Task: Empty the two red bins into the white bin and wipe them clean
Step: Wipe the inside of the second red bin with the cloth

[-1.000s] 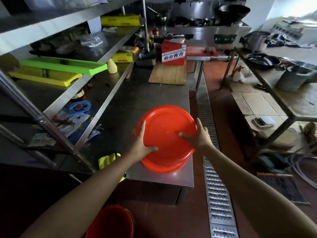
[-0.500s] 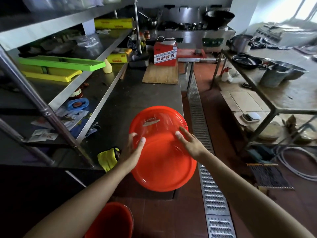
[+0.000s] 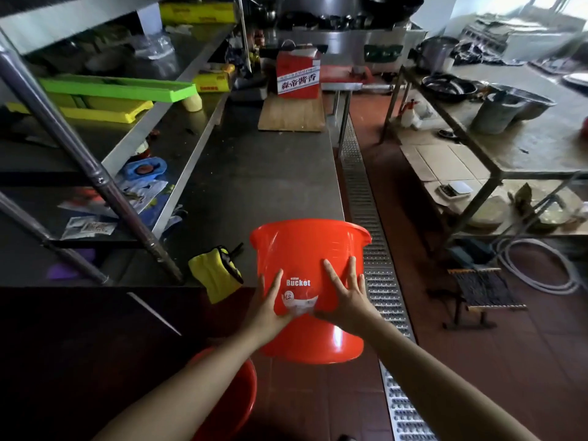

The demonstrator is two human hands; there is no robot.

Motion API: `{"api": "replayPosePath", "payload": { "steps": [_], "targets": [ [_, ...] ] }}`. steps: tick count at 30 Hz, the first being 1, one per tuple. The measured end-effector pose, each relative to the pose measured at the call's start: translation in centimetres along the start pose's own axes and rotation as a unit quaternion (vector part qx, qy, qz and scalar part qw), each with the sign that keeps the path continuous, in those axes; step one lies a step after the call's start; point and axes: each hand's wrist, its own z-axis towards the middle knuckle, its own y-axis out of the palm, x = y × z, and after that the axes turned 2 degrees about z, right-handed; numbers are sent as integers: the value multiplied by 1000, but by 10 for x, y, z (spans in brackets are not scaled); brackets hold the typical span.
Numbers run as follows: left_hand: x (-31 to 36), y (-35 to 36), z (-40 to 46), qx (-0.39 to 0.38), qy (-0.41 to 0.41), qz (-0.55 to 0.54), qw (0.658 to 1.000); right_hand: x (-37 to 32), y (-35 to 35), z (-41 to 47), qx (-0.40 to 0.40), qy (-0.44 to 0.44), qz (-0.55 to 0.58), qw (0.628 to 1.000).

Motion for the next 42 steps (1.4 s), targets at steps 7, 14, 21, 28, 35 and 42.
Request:
{"api": "replayPosePath", "payload": {
  "steps": [7,14,21,28,35,42],
  "targets": [
    [24,-33,44,165,107,224,954,-2,15,-8,35,5,8,999],
    [80,-30,82,16,134,366,921,34,6,-26,190,-50,54,979],
    [45,10,1,83,225,378,894,69,-56,18,134,206,289,925],
    [9,39,-63,39,245,389,887,92,-38,30,31,283,318,904],
    [-10,67,-96,-12,179,387,904,82,-15,40,28,248,293,923],
    [-22,91,-105,-14,125,392,911,39,-28,54,27,82,251,964]
  ]
}}
